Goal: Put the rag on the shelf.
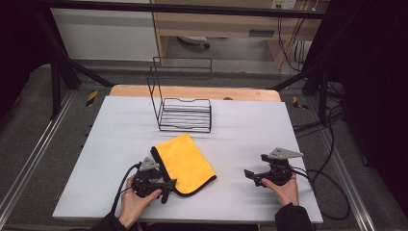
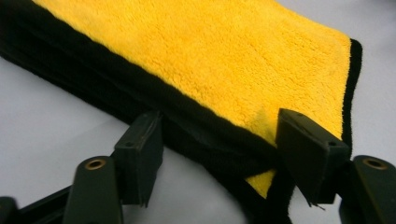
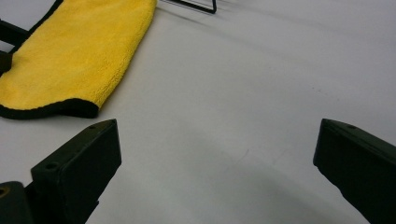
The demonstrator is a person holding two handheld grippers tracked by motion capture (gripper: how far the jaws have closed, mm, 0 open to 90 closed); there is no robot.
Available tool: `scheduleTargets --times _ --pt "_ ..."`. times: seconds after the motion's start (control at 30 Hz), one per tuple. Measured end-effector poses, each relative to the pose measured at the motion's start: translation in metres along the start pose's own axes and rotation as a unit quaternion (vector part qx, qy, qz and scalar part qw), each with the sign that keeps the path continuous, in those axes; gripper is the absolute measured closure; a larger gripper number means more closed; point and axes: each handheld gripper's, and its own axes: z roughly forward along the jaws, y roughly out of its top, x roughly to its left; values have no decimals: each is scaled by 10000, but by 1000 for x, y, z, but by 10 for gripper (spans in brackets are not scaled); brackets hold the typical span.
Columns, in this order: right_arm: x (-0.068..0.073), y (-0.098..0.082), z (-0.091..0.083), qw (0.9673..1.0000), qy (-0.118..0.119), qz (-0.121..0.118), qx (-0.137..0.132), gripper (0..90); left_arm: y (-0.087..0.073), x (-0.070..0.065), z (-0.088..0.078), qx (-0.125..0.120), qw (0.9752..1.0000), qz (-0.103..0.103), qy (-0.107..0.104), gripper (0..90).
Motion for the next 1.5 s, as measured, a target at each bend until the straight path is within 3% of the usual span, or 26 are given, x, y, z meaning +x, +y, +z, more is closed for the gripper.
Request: scheduleTargets --times 0.3,0.53,0.67,0.73,0.87,1.1,1.17,1.33,1.43,1.5 --pt "4 3 3 10000 37 -37 10 18 -1 -7 2 70 9998 106 135 428" --pt "19 11 14 9998 179 -72 98 29 2 -11 4 159 9995 166 222 533" --pt "26 14 20 9996 223 -149 134 39 3 -10 4 217 9996 137 111 598" --pt "34 18 27 9994 233 -160 195 50 4 -9 4 241 9997 102 13 680" --pt "45 22 38 9991 302 -185 238 72 5 -8 5 277 9996 13 -106 727" --pt "55 26 54 9987 342 -190 336 96 5 -8 4 263 9995 43 -155 758" --pt "60 27 61 9986 388 -101 334 140 6 -8 4 267 9995 79 -168 761" --pt "70 28 72 9984 322 -188 426 191 7 -6 4 293 9993 119 -202 763" --pt "81 29 85 9970 388 -372 565 341 7 -5 3 306 9992 121 -223 763" --pt "84 30 88 9964 400 -443 607 363 7 -5 3 305 9992 112 -234 763"
